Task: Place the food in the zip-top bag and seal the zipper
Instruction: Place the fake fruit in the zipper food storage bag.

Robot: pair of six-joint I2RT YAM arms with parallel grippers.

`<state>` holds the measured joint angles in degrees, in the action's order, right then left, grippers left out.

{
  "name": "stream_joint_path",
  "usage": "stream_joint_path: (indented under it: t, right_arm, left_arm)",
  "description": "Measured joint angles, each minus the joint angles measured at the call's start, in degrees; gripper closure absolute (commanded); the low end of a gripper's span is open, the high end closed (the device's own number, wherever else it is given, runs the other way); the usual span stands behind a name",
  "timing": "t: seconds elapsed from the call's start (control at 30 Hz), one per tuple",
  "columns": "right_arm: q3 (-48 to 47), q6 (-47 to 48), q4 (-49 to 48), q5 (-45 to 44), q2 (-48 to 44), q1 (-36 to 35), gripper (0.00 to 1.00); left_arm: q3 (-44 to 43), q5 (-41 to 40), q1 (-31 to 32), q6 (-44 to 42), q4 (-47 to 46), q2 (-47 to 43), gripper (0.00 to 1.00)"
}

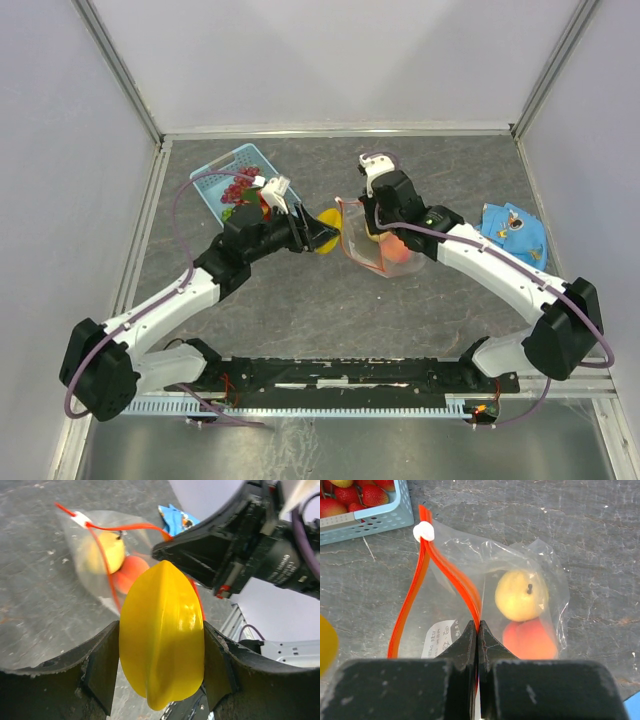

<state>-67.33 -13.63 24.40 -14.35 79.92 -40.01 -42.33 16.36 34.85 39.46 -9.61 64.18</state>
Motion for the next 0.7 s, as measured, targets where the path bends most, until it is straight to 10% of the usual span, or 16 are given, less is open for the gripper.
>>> stream_joint_path:
  t: [0.7]
  right_arm:
    - [-0.2,-2.2,-1.8,8.2,-2.8,0.0,0.98]
  left_arm:
    - [-5.8,-6.2,6.8,3.2,1.2,12.1,0.75]
